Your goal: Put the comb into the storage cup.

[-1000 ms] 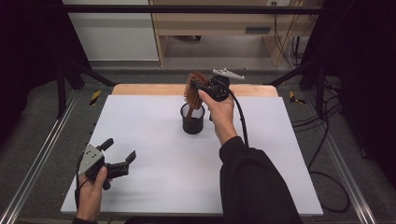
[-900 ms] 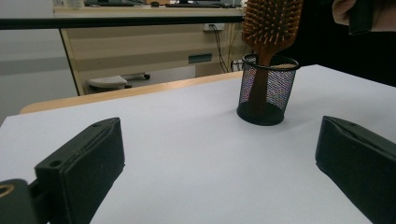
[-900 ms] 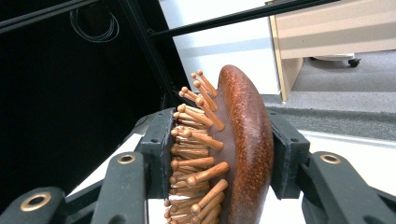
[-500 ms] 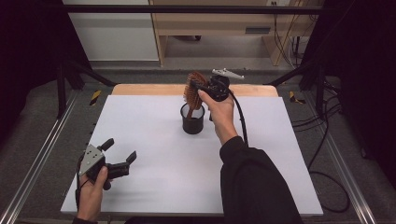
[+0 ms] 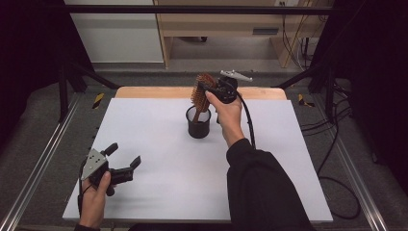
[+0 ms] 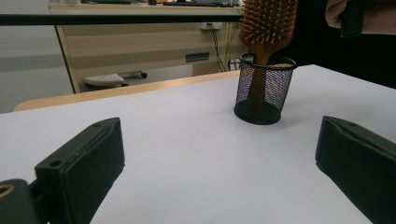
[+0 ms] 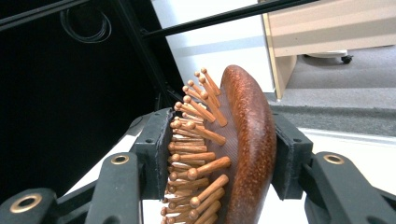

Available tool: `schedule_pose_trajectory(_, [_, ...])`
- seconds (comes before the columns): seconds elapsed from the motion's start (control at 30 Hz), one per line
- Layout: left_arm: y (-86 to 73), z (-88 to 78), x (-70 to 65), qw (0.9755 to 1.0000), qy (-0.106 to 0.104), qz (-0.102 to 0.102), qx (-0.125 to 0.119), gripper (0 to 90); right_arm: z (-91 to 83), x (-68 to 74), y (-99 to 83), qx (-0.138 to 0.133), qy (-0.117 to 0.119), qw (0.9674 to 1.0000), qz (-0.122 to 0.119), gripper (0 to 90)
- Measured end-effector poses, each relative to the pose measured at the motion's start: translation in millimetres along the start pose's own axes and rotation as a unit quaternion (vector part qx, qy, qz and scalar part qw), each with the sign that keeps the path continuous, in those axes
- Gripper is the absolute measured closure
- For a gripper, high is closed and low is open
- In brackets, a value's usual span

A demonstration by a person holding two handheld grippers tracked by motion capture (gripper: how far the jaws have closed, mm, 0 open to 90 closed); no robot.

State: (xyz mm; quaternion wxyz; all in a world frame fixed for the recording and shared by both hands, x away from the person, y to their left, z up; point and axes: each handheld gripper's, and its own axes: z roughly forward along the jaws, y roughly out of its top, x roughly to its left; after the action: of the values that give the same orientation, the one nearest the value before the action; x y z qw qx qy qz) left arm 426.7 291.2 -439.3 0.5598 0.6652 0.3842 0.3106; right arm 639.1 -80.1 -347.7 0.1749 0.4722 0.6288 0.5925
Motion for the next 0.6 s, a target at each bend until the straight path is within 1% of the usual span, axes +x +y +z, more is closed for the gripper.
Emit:
schedule_pose_trajectory(0.2, [-0.2, 0.2, 0.1, 1.0, 0.0, -0.001, 0.001, 1.5, 2.0, -9.2, -0.1, 0.003, -0.012, 0.9999, 0.009, 47.0])
schedule_pose_trajectory(0.27, [-0.4, 0.6, -0.1, 1.0, 0.0, -0.002, 0.002, 1.5, 2.2, -11.1, -0.1, 0.003, -0.012, 0.9999, 0.012, 46.9])
schedule_pose_trajectory(0.4, [-0.6, 1.0, -0.5, 1.0, 0.0, -0.002, 0.002, 1.5, 2.1, -14.5, 0.5, 0.008, -0.016, 0.9997, 0.017, 46.5])
schedule_pose_trajectory(0.6, [-0.6, 0.8, -0.3, 1.0, 0.0, -0.003, 0.002, 1.6, 2.1, -16.5, 0.7, 0.011, -0.018, 0.9996, 0.018, 45.8])
